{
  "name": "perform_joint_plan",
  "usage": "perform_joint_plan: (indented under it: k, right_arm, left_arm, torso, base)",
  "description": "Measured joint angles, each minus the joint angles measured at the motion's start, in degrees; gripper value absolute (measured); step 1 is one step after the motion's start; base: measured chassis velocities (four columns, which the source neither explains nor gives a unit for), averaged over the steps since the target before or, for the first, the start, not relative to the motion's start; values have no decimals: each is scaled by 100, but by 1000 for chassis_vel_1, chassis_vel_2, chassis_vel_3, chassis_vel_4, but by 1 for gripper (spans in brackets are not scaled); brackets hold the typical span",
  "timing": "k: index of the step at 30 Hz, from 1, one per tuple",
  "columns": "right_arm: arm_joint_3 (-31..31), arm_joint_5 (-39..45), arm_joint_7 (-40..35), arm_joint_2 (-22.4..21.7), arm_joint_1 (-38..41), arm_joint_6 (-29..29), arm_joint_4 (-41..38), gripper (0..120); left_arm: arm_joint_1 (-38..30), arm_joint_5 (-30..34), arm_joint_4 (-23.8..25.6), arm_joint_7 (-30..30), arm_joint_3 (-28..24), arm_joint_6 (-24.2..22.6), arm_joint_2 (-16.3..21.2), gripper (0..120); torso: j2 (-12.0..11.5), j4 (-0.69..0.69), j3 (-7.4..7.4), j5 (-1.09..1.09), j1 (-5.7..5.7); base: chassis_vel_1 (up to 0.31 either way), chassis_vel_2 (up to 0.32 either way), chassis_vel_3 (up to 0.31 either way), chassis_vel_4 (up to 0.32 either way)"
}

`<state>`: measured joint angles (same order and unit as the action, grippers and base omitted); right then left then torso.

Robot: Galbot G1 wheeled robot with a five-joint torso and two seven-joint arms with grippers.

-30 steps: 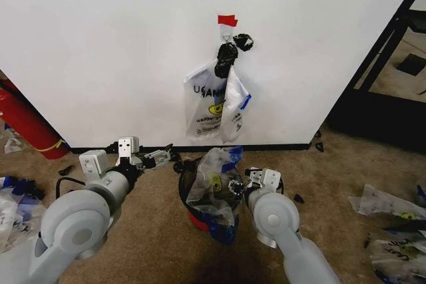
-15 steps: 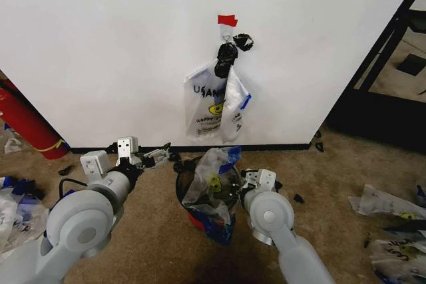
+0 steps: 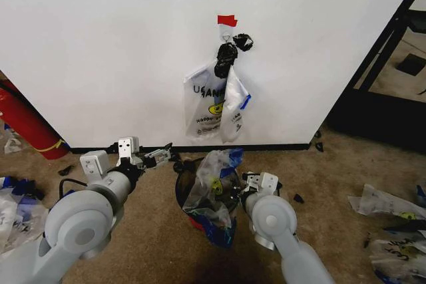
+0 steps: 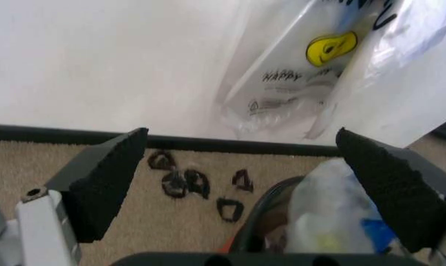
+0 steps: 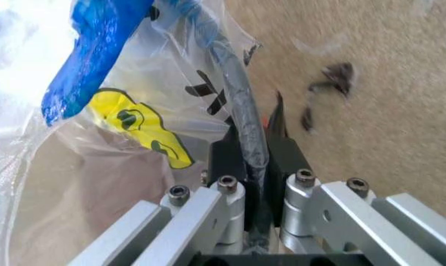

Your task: Pick up the garbage bag from the wall and place it over the trash bin.

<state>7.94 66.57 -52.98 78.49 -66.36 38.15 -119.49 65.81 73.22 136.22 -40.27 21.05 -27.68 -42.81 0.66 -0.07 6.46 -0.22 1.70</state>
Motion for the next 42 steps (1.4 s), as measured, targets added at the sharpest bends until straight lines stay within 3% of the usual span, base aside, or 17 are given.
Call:
perform_joint_plan:
  k: [5,12,15,18,21,22,24,27,28,31,37,42]
  right_arm:
    - [320,2,445,-30,-255,-313,-277,1]
    - [634,6,489,-172,-588,-288,-622,1]
    - [740,4,356,-351,-836,-154,-857,1]
    - [675,-38,295,-381,-849,-91,-892,1]
    - [493,-81,289,-415,-708,-72,-804,1]
    - [350,-102,289,-435,-594,-59,-744,1]
    - [242,-198,307,-438,-564,-46,-730,1]
    - [255,-386,364,-417,-607,-63,-738,1]
    - [255,-386,364,-417,-607,-63,-738,1]
    - [366,-452,403,-356,-702,-89,-811,1]
    - [513,-554,463,-271,-884,-112,-890,1]
    - [648,-639,529,-266,-1002,-131,-949,1]
  left_arm:
    - [-74,26,56,14,-62,-40,110,100]
    - [-71,25,310,142,-221,-172,359,100]
    - [-145,-187,600,735,-495,-307,935,100]
    - [-415,-961,711,1460,-847,-316,1501,100]
    - [-484,-1287,722,1686,-933,-335,1784,100]
    - [-618,-1323,722,1736,-1092,-389,1933,100]
    - [-1136,-1178,713,1713,-1931,-470,2021,100]
    - [-2595,-550,361,1407,-3880,-617,1681,100]
    - [-2595,-550,361,1407,-3880,-617,1681,100]
    - [-4527,229,-174,915,-5221,-740,825,100]
    - [-6201,385,-973,767,-6391,-840,-156,100]
    - [-6818,386,-1305,772,-6901,-911,-598,100]
  torso:
    - [0,0,0,0,0]
    - [0,-1,0,-2,0]
    - [0,1,0,-2,0]
    - [0,-5,0,0,0]
    - [0,-2,0,0,0]
    - [0,6,0,2,0]
    - [0,7,0,1,0]
    - [0,0,0,-3,0]
    - [0,0,0,-3,0]
    - [0,-5,1,-2,0]
    - [0,-2,1,2,1]
    - [0,3,1,1,1]
  base:
    - [0,0,0,0]
    - [0,0,0,0]
    - [0,0,0,0]
    - [0,0,0,0]
    - [0,0,0,0]
    - [0,0,0,0]
    - [0,0,0,0]
    - [0,0,0,0]
    - [0,0,0,0]
    - [0,0,0,0]
    - [0,0,0,0]
    - [0,0,0,0]
